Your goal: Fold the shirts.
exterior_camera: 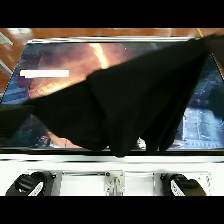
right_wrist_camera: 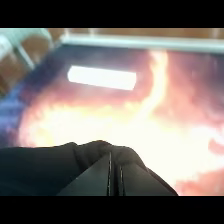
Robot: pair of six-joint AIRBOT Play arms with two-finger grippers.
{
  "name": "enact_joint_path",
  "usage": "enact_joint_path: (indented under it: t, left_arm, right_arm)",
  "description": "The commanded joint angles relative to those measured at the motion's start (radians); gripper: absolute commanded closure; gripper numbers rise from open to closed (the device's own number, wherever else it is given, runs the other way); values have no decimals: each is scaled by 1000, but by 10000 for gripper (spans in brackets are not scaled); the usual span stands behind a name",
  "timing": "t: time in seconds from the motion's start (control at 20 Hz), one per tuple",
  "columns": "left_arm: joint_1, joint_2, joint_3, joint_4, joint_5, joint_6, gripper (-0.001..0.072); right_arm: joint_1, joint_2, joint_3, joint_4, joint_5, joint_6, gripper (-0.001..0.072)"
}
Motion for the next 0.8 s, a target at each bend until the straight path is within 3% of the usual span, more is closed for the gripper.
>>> enact_joint_path:
  t: [0.0,0.15,0.35,0.6,0.65,0.75]
  left_arm:
    - [1,1,-216,24,-19,-74,671]
    - [2,1,-393,38,58,-128,671]
    - [2,0,-513,37,100,-129,671]
    - [2,-6,-554,37,158,-138,670]
    - [2,-11,-554,37,182,-138,671]
    - [7,-13,-554,37,237,-138,671]
  right_arm:
    - [2,-200,-43,-42,61,-45,646]
    - [68,-436,-56,-6,-132,-68,645]
    - [190,-697,-56,80,-430,-68,645]
    - [274,-856,-56,83,-410,-52,636]
    - [273,-857,-56,83,-404,-51,564]
    - [239,-822,-51,80,-356,-39,128]
